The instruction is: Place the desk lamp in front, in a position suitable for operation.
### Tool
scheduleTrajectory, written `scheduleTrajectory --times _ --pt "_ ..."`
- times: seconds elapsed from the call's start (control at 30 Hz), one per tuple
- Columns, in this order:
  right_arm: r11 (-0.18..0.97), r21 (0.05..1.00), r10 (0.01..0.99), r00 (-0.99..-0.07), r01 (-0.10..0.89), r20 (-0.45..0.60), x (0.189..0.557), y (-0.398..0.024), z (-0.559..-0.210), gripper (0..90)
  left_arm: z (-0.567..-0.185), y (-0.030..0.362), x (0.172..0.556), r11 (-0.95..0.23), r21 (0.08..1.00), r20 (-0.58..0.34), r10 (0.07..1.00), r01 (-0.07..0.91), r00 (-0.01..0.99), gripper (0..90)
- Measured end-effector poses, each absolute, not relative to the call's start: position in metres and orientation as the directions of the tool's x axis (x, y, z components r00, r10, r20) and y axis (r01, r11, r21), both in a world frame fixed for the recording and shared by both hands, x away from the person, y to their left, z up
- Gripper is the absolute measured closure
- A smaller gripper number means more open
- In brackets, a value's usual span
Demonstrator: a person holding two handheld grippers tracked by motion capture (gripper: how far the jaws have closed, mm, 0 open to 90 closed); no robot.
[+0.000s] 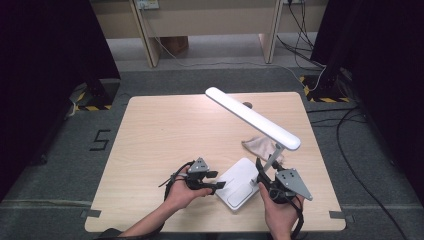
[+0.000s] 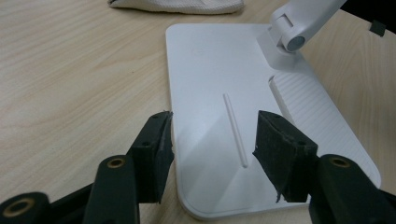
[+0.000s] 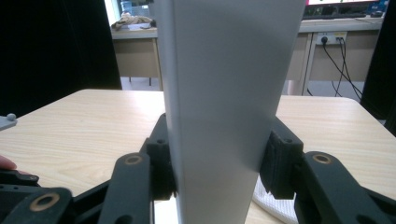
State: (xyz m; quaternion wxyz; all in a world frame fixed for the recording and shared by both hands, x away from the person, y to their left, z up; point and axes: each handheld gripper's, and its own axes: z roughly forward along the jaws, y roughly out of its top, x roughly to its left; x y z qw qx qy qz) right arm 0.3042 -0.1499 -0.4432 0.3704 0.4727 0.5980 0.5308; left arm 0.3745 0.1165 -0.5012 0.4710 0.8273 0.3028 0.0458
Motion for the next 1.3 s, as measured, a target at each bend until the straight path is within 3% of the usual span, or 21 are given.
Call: scheduleTrajectory --times 1.3 --pt "0.000 0.993 0.943 -0.331 0.120 0.040 0.326 -0.132 -0.430 56.6 -0.495 0.125 0.377 -0.338 0.796 -0.263 0.553 0.501 0.791 45.7"
